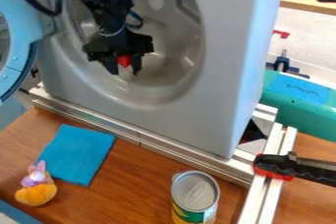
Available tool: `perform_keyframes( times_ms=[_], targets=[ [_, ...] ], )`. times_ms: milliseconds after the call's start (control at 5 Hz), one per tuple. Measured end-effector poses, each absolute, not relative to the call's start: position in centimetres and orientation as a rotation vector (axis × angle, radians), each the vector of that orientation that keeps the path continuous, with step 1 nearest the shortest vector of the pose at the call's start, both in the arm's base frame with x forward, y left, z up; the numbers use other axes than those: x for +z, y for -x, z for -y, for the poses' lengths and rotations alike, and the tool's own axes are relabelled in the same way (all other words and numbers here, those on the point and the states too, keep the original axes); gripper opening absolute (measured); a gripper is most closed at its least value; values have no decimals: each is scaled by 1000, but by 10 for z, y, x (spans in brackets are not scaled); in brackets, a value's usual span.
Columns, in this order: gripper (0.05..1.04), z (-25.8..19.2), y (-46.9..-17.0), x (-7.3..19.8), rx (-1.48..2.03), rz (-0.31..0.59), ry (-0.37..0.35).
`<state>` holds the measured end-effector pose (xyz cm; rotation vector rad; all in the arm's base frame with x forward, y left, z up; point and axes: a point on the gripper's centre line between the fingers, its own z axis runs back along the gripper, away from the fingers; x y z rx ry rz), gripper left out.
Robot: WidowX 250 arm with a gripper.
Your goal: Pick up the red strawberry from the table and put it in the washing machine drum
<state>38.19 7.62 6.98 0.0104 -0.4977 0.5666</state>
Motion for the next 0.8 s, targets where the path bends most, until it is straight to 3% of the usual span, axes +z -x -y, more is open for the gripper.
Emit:
perform_keyframes(
  times_ms=[200,600,800],
  targets=[
    [577,-71,-397,48,551,458,30],
    [621,-66,-413,40,517,491,110],
    [837,-69,-411,41,529,496,87]
  ],
)
